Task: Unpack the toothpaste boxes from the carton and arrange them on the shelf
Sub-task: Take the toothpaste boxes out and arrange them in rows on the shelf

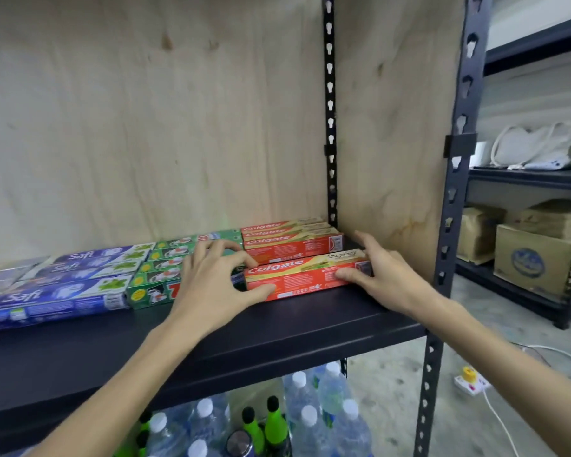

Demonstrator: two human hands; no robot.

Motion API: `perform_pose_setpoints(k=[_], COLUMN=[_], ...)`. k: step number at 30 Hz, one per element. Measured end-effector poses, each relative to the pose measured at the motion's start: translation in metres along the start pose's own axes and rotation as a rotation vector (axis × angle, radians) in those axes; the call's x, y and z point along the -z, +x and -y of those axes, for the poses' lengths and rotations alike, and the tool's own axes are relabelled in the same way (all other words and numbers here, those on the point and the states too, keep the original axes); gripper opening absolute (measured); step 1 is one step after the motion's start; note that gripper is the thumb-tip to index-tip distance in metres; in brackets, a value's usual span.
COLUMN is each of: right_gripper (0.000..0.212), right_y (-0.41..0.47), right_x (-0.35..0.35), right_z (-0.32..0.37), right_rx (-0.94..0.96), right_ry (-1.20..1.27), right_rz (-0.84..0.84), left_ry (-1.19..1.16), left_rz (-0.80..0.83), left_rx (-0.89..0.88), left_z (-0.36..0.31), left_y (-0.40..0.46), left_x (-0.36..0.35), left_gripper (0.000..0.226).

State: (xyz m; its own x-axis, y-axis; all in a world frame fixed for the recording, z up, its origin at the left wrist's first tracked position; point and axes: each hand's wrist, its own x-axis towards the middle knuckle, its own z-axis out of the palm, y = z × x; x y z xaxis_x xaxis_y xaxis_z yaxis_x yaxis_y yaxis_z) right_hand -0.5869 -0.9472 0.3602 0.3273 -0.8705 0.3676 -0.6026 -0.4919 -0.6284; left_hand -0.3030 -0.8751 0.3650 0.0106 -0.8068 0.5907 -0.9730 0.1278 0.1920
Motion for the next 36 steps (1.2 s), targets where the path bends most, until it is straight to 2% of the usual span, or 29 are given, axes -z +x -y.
perform_pose_setpoints(k=[6,11,16,24,31,36], right_gripper=[0.091,0.086,0.080,0.091,0.097,0.097], right_y=[0.019,0.034,0.045,0.070,0.074,0.064], right_x=[0.003,-0.003,-0.010,-0.021,-0.027,-0.029], right_z=[-0.006,-0.007,-0.008,-0.014,-0.023,-0.016], right_rx=[-0.055,-0.097,-0.092,-0.136,-0.167,-0.053], right_ry=[0.025,0.030,-0.007,-0.183,-0.168,-0.251], right_rz=[0.026,0.003,0.030,0.054,0.042,-0.052], left_ry=[0.044,0.141,0.210,0.315,0.330,0.288], left_rz=[0.028,0.085,0.075,0.112,0.058,0.065], left_rx=[0.016,0.017,0.022,0.066,0.068,0.076], left_z=[-0.003,-0.001,0.006,0.013,0.017,0.011], left_y=[0.015,0.029,0.033,0.047,0.045,0.041], left_x=[-0.010,-0.019,-0.025,-0.035,-0.041,-0.035], left_gripper=[0.062,0.079,0.080,0.078,0.078,0.087])
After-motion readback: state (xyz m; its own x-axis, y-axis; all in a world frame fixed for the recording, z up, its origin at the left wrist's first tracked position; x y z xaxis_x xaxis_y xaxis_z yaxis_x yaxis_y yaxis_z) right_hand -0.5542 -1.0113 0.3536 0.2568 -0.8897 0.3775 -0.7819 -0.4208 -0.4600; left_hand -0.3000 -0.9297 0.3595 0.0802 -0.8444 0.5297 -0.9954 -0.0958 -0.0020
